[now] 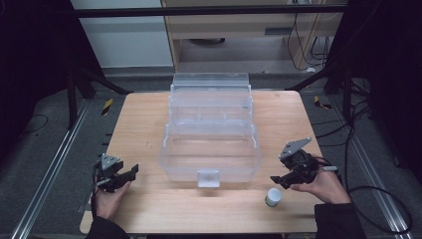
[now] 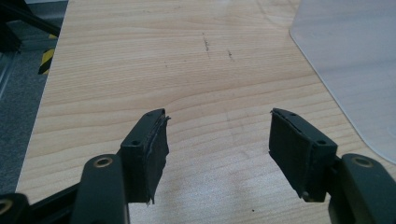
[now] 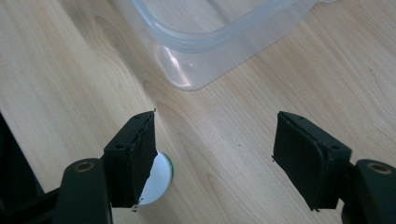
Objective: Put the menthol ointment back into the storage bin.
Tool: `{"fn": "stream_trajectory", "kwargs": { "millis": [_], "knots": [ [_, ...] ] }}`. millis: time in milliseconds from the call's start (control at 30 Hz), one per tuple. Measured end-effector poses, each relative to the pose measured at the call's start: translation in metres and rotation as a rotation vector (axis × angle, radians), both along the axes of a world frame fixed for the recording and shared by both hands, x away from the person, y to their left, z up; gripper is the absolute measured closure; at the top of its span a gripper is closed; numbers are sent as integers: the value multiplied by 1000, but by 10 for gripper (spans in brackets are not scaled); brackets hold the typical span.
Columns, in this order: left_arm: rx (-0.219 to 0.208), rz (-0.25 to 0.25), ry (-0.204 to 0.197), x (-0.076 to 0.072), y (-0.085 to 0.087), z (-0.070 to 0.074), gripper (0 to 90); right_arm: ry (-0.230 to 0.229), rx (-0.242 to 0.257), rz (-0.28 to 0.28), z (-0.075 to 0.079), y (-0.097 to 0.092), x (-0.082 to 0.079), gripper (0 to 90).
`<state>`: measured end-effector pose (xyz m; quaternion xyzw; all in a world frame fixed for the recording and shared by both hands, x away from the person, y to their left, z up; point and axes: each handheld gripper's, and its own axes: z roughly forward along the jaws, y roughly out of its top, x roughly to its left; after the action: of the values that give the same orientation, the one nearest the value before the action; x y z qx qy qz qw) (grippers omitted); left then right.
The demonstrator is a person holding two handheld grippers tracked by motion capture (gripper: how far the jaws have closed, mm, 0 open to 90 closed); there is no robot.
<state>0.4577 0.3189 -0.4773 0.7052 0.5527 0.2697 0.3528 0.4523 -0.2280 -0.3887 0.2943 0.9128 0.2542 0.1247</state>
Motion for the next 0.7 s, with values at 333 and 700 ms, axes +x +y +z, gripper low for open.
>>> {"fn": "stream_trajectory", "kwargs": {
  "millis": [333, 700],
  "knots": [
    [1, 0, 5, 1, -1, 0, 369, 37, -73, 99, 1, 12, -11, 300],
    [10, -7, 12, 1, 0, -1, 369, 111, -148, 147, -7, 23, -14, 299]
  ]
}}
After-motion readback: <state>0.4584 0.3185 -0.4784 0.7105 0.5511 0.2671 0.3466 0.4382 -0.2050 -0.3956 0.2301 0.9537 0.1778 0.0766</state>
